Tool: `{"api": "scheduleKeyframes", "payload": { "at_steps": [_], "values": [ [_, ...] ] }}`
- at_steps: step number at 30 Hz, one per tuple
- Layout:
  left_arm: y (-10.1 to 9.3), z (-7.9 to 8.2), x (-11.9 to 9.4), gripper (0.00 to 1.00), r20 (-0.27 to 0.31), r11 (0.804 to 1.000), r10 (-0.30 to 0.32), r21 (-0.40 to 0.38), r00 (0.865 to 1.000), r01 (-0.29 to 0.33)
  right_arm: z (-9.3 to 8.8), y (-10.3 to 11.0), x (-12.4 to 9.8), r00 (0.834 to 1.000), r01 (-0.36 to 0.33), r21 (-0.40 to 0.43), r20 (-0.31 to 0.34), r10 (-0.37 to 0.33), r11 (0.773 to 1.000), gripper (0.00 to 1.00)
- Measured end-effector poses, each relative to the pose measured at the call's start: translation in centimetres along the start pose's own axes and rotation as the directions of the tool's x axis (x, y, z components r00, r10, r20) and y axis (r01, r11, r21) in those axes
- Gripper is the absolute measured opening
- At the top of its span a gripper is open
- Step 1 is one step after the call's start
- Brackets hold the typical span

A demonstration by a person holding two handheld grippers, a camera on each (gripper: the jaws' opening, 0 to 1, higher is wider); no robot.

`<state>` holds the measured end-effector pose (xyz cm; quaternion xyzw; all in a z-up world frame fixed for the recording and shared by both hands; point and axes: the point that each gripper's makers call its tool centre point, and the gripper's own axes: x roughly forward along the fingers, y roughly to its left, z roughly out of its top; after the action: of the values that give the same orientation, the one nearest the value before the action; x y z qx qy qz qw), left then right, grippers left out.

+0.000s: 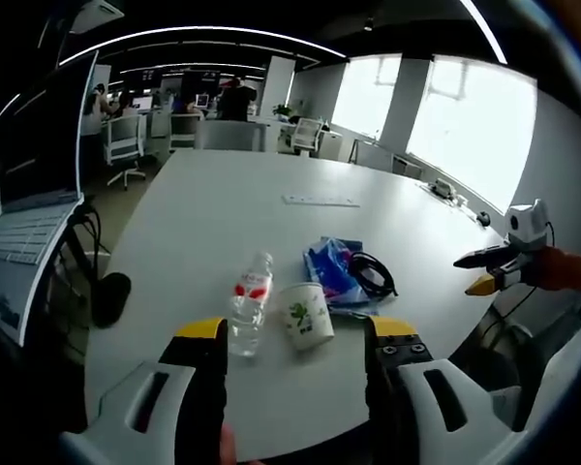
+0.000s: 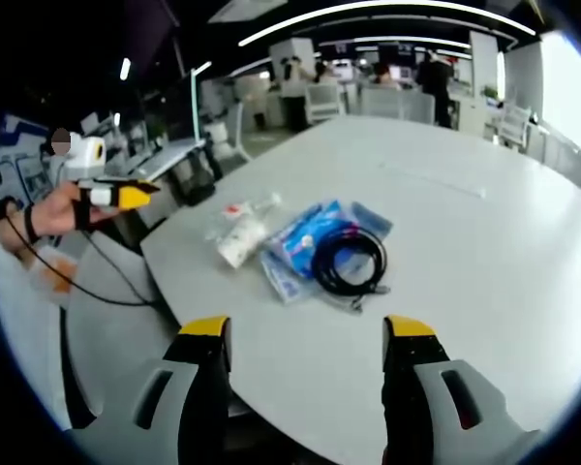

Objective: Arrange the tabletop items into an orderly group along one side of the table until the central work area is clear of visible clutter.

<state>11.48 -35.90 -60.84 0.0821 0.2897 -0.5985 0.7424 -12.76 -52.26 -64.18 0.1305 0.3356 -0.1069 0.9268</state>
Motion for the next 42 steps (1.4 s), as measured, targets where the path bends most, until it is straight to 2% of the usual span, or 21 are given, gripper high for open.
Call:
{"api": "scheduleKeyframes", "payload": {
  "at_steps": [8,11,25,39,42],
  "values": [
    [0.8,-0.3,0.4,0.55,-0.011,0.999,0.010,-0.037,1.000,-0.011,-0.3,-0.2,0.1,1.000,0.004,0.006,-0.003,-0.004,1.000,0.61],
    [1.2,-0.3,0.8,0.54,-0.022,0.999,0.018,-0.027,1.000,-0.019,-0.3,-0.2,0.1,1.000,0.005,0.007,-0.005,-0.005,1.000,0.61],
    [3.6,-0.7,3.8,0.48,-0.127,0.998,0.055,0.009,0.990,-0.054,-1.1,-0.4,0.6,1.000,0.006,0.027,-0.019,-0.006,1.000,0.59],
    [4.4,-0.9,7.9,0.45,-0.257,0.998,0.057,0.036,0.965,-0.049,-1.7,-0.5,0.5,1.000,0.015,0.045,-0.026,-0.014,0.999,0.59],
    [4.5,-1.4,8.9,0.44,-0.300,0.998,0.059,0.045,0.952,-0.048,-2.0,-0.5,0.4,0.999,0.017,0.050,-0.029,-0.016,0.999,0.59]
  ]
}}
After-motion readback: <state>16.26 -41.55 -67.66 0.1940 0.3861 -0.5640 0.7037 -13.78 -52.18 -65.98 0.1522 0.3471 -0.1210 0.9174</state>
